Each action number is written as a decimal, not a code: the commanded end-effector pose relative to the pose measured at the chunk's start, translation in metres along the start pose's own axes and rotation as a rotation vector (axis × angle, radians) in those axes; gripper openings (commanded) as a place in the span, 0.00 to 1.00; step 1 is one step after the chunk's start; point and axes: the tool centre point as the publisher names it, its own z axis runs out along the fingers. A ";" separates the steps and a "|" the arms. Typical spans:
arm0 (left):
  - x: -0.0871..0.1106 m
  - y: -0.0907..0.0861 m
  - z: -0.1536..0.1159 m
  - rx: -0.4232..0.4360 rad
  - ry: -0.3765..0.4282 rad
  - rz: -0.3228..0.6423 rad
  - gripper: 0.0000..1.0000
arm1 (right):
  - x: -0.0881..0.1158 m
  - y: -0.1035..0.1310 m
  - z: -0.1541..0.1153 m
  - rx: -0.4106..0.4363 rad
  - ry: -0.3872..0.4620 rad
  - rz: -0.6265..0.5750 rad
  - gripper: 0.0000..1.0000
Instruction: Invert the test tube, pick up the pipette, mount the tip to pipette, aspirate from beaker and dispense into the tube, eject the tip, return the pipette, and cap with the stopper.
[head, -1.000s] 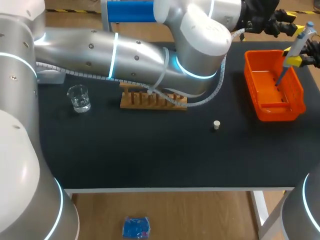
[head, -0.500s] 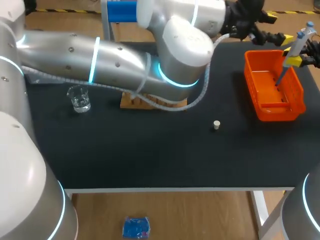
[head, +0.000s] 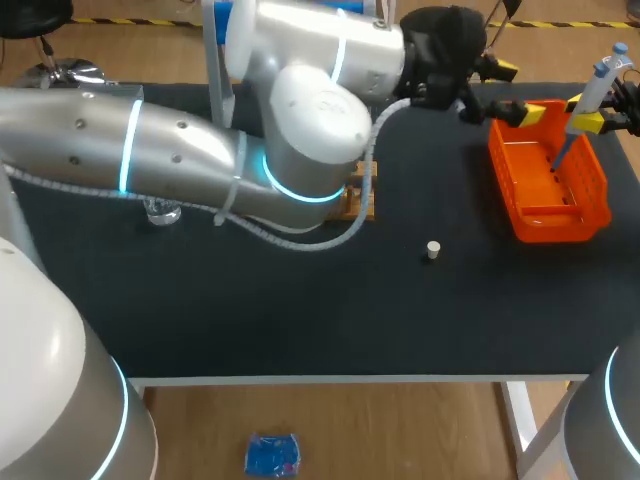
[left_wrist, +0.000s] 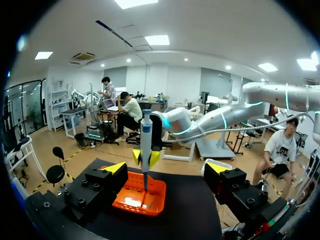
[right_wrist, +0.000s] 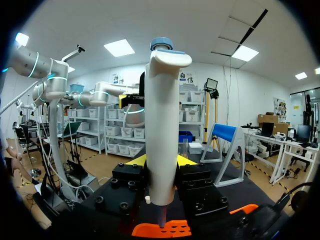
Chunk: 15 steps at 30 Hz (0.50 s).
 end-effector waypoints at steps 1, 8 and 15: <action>-0.004 0.017 -0.011 0.141 0.066 -0.005 1.00 | -0.001 0.001 -0.001 0.002 0.004 0.000 0.00; 0.006 0.035 -0.016 0.159 0.082 -0.015 1.00 | -0.001 0.001 -0.001 0.002 0.004 0.000 0.00; 0.021 0.055 -0.024 0.201 0.058 0.003 1.00 | -0.001 0.001 -0.001 0.002 0.004 0.000 0.00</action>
